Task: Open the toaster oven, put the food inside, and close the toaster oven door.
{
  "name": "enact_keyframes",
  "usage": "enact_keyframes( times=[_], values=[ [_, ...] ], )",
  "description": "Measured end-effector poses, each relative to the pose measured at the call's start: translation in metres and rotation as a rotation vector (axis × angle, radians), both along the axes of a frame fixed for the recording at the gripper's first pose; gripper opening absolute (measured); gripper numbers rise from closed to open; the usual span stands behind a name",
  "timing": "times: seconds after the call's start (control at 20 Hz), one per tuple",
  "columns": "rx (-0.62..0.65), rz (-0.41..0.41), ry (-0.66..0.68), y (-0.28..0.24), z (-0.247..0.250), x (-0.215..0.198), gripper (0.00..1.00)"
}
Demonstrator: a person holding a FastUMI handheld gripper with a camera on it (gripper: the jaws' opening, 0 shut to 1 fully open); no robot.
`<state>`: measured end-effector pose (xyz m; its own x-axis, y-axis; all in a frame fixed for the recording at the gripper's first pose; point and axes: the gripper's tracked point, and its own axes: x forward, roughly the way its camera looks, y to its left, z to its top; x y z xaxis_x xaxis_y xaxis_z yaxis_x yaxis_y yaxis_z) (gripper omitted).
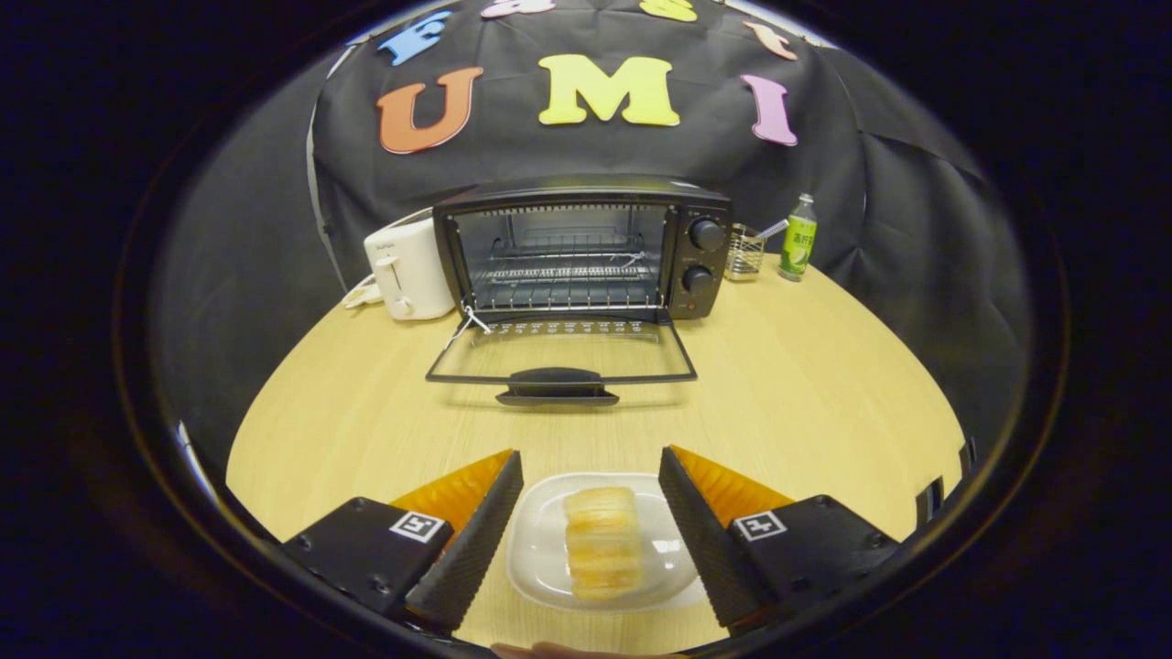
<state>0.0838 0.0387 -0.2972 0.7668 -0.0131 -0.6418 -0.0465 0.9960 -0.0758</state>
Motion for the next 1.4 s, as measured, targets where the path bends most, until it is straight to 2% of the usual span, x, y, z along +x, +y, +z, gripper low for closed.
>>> enact_keyframes(
  times=[0.15,0.25,0.45,0.8,0.95,1.05,1.15,1.4],
  values=[
    [-0.032,0.008,0.058,-0.003,-0.017,-0.014,0.99],
    [-0.057,-0.021,0.099,-0.011,-0.030,-0.019,0.99],
    [-0.054,-0.016,0.135,-0.014,-0.046,-0.037,0.99],
    [-0.008,-0.035,0.015,-0.022,-0.067,-0.050,0.99],
    [-0.007,-0.001,-0.097,-0.020,-0.069,-0.046,0.96],
    [-0.004,0.040,-0.124,-0.012,-0.072,-0.042,0.95],
    [0.002,0.045,-0.122,-0.011,-0.072,-0.041,0.82],
    [-0.026,0.054,-0.167,-0.008,-0.065,-0.041,0.67]
  ],
)
